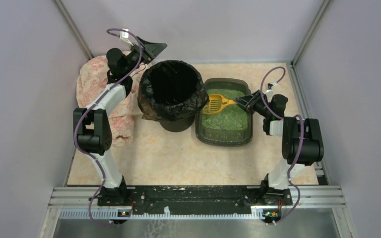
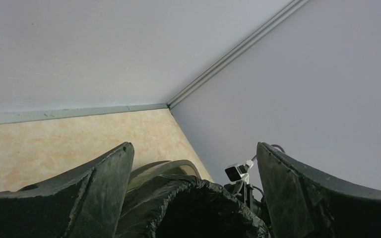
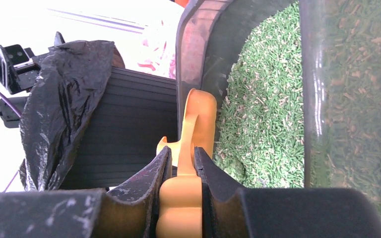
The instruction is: Clean the litter box
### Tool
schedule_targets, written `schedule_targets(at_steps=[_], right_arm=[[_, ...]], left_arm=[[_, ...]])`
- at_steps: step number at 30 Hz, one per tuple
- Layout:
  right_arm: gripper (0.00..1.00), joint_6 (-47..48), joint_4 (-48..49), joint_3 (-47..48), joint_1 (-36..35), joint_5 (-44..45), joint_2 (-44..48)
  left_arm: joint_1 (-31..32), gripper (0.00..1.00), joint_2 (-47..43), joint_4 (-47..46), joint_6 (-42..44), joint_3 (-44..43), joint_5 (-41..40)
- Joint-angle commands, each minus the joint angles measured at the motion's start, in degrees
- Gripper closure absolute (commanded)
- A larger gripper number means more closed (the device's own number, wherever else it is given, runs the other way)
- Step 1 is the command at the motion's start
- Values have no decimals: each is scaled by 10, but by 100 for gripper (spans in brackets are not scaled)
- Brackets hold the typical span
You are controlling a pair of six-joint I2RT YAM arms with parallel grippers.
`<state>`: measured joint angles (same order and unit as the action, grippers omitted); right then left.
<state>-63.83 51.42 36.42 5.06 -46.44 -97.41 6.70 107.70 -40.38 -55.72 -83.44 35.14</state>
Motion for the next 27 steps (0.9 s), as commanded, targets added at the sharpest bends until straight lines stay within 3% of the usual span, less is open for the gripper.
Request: schedule_targets(at_steps=[1, 21, 27], right_arm=[[100, -2, 38, 14, 7, -14, 38], [100, 60, -56, -13, 73, -13, 97], [100, 196, -257, 54, 69, 32, 123]], left_arm=[[-2, 1, 1, -28, -2, 1, 8], [-2, 1, 11, -47, -20, -1, 9], [-2, 1, 10, -50, -22, 1, 7]])
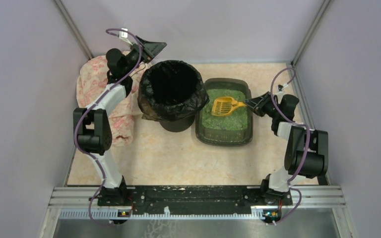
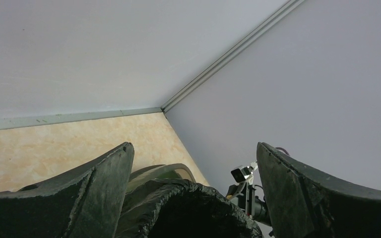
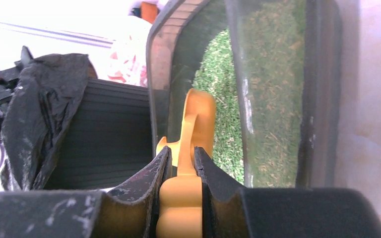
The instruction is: Clean the litter box
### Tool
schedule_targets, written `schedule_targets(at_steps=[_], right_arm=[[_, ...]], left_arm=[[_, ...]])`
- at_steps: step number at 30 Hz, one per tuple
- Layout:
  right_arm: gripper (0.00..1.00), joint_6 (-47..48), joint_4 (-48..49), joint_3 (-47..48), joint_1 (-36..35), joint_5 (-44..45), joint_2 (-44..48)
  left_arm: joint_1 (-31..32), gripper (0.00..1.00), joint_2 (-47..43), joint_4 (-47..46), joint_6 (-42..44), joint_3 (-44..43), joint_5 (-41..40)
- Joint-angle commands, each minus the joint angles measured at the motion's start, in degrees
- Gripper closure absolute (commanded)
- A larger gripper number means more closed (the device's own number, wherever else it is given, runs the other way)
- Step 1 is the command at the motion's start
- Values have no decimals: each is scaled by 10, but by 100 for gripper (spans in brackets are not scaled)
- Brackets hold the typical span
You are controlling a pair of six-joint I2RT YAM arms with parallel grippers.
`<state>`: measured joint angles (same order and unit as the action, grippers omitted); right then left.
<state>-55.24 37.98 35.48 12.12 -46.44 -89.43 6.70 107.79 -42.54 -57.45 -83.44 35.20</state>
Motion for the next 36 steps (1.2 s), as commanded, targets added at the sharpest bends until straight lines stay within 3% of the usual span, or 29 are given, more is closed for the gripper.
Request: schedule_targets(at_steps=[1, 4, 9, 21, 28, 36], right_arm=[[100, 152, -180, 85, -7, 52, 48], [100, 250, -307, 155, -35, 111, 52], [100, 306, -374, 213, -84, 157, 27], [100, 294, -351, 189, -156, 145, -32], [100, 213, -246, 152, -162, 78, -59], [100, 31, -12, 111, -139, -3, -90]], left_arm=[[-2, 1, 11, -27, -6, -1, 7], [-2, 1, 14, -27, -7, -3, 7], [-2, 1, 16, -26, -6, -6, 6], [-2, 1, 18, -12, 6, -12, 5], [-2, 1, 22, -18, 7, -19, 11], [-2, 1, 17, -21, 9, -13, 13]])
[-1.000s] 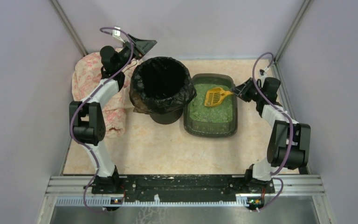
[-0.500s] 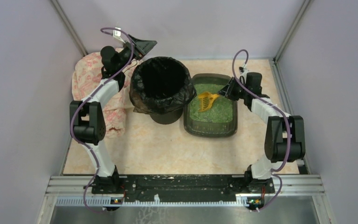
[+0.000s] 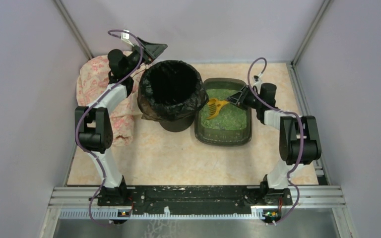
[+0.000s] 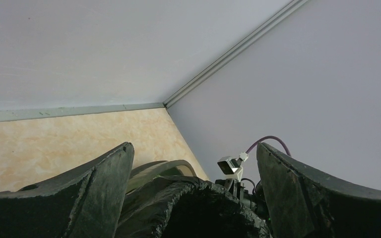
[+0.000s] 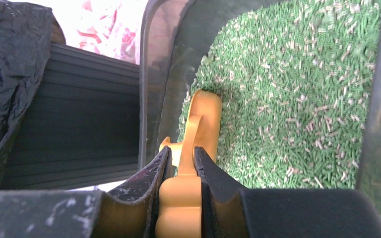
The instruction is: Clean the litter box
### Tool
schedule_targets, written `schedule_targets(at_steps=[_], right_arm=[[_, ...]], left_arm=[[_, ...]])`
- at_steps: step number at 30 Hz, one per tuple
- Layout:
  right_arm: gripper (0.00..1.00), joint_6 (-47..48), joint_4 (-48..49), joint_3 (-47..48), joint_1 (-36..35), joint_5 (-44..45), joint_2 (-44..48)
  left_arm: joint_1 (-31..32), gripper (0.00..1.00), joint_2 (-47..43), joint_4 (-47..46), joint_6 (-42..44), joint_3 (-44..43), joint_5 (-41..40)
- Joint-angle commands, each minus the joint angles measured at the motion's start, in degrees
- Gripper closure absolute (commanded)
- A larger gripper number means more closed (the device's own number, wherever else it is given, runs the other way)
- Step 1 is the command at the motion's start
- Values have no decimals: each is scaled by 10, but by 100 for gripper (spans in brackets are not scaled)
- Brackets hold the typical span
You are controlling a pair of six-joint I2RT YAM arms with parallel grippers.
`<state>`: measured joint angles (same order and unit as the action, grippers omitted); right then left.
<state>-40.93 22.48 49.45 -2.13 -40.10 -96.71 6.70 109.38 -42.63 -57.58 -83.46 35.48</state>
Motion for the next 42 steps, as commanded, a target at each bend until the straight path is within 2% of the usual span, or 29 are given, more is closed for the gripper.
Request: schedule_targets(at_steps=[1, 3, 24, 26, 30, 34, 35, 38, 40, 42], right_arm=[[100, -132, 176, -36, 12, -70, -17], [100, -156, 204, -49, 19, -74, -13], [100, -162, 200, -96, 135, -93, 68], [100, -182, 233, -109, 158, -101, 68], [100, -280, 363, -141, 202, -126, 56], [100, -352, 472, -160, 202, -126, 31], [100, -347, 471, -156, 187, -131, 26], [100, -279, 380, -137, 165, -137, 42], [100, -264, 351, -144, 196, -113, 63], [100, -295, 393, -155, 233, -107, 61]], left_arm=[[-2, 1, 1, -21, 11, -12, 10], [-2, 1, 0, -21, 12, -10, 11], [-2, 1, 8, -31, 2, -15, 11], [-2, 1, 9, -32, 0, -15, 12], [-2, 1, 7, -32, 0, -15, 12], [-2, 1, 5, -31, 0, -14, 12], [-2, 1, 5, -31, 0, -14, 12], [-2, 1, 6, -35, -4, -16, 11], [-2, 1, 4, -31, -1, -19, 11], [-2, 1, -1, -21, 7, -19, 12]])
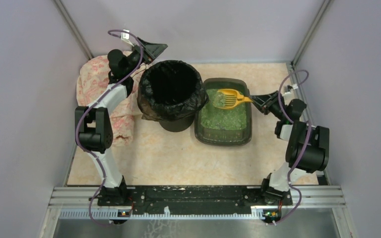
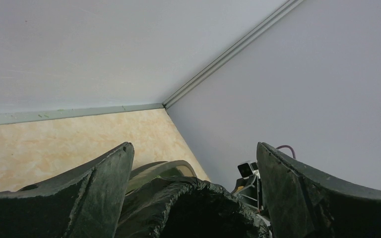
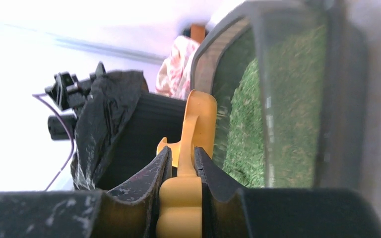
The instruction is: Clean the litter box
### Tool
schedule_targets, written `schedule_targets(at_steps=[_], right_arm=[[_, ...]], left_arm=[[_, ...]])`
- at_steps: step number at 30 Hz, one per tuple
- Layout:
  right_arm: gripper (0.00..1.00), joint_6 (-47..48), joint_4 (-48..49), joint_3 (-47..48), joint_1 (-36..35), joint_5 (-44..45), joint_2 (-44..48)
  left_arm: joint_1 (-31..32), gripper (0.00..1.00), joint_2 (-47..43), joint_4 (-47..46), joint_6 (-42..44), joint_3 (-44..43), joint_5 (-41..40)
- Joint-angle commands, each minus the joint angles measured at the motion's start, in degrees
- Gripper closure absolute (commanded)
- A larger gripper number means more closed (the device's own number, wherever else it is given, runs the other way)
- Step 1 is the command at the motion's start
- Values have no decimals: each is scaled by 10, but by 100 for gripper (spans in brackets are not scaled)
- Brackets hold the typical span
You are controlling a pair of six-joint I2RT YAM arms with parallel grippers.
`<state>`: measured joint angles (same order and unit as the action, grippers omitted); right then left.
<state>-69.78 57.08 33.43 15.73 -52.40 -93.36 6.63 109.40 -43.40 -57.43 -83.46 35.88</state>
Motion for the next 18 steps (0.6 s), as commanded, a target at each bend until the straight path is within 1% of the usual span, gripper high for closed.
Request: schedule_targets(at_steps=[1, 2, 4, 6, 8, 10, 12, 14, 18], right_arm=[[100, -24, 69, -1, 64, 14, 23], [100, -36, 82, -4, 64, 13, 18], [100, -38, 85, -2, 40, 2, 10], [100, -9, 64, 0, 7, -11, 11], [100, 6, 41, -11, 17, 2, 22], [100, -12, 69, -25, 39, 16, 22], [100, -34, 93, -21, 33, 11, 11], [100, -27, 87, -6, 17, -8, 2], [100, -20, 74, -10, 42, 10, 6]], left_arm=[[-1, 1, -2, -13, 6, -18, 8], [-1, 1, -2, -14, 5, -16, 8], [-1, 1, 0, -19, 0, -13, 6], [0, 1, 4, -24, -4, -15, 7], [0, 1, 7, -24, -5, -21, 7], [0, 1, 6, -20, 0, -25, 7], [0, 1, 5, -14, 3, -25, 8], [0, 1, 9, -19, -3, -23, 7], [0, 1, 7, -18, 0, -24, 6]])
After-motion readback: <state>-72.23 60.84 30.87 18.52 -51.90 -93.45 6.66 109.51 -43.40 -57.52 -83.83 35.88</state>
